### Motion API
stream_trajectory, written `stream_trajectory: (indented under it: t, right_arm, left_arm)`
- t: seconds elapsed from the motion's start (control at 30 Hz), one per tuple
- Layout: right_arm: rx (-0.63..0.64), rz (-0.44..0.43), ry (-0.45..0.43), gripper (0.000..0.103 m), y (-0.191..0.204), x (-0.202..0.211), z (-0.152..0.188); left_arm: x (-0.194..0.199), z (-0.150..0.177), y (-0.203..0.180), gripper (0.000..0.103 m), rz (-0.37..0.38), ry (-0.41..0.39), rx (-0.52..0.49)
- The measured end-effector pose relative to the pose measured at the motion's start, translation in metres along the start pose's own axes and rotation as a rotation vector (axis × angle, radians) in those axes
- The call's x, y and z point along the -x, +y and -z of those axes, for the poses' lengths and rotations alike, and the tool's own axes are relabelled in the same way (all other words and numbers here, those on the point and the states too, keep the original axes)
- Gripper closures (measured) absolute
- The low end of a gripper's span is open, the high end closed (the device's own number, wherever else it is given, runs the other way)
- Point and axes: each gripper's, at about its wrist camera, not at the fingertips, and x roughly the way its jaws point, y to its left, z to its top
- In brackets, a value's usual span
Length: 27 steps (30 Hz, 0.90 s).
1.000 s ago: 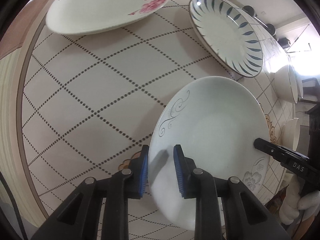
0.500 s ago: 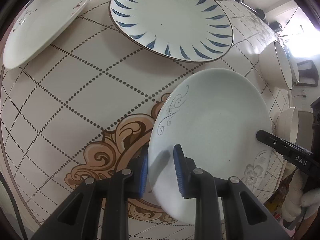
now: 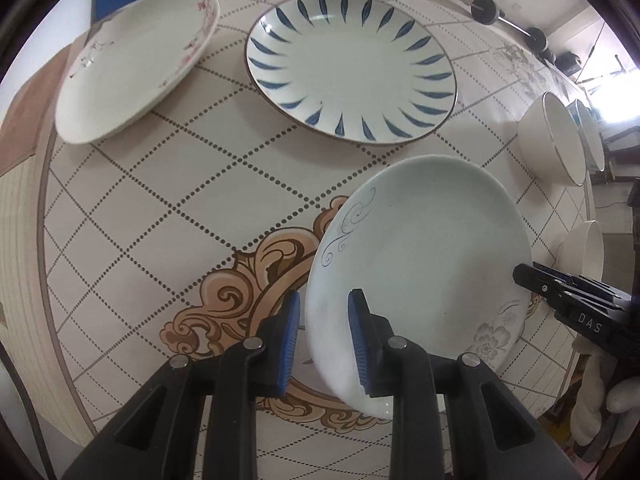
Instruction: Organize plates and bowls
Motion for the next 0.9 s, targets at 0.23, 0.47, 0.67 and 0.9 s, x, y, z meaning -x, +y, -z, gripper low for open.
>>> stream_trajectory:
  t: [0.23, 0.47, 0.67, 0.9]
  right_arm:
    - [0.071, -0.013, -0.092, 0.042, 0.019, 0.050, 0.001]
    - [0.172, -0.175, -0.219, 0.002, 0.096, 0.106, -0.027]
    - [0.221, -0.197, -0.253, 0.000, 0.176, 0.107, -0.089]
    - [0.227, -0.232, -0.106, 0.002, 0.255, 0.047, -0.178]
  left_arm:
    - [0.068, 0.007, 0.020, 0.070, 0.027, -0.127, 0.071]
    - [0.111, -0.025, 0.066, 0.064, 0.092, -0.205, 0.208]
    - [0.118, -0.068, 0.159, 0.062, 0.099, -0.234, 0.326]
    - [0.068, -0.124, 0.256, 0.063, 0.120, -0.153, 0.396]
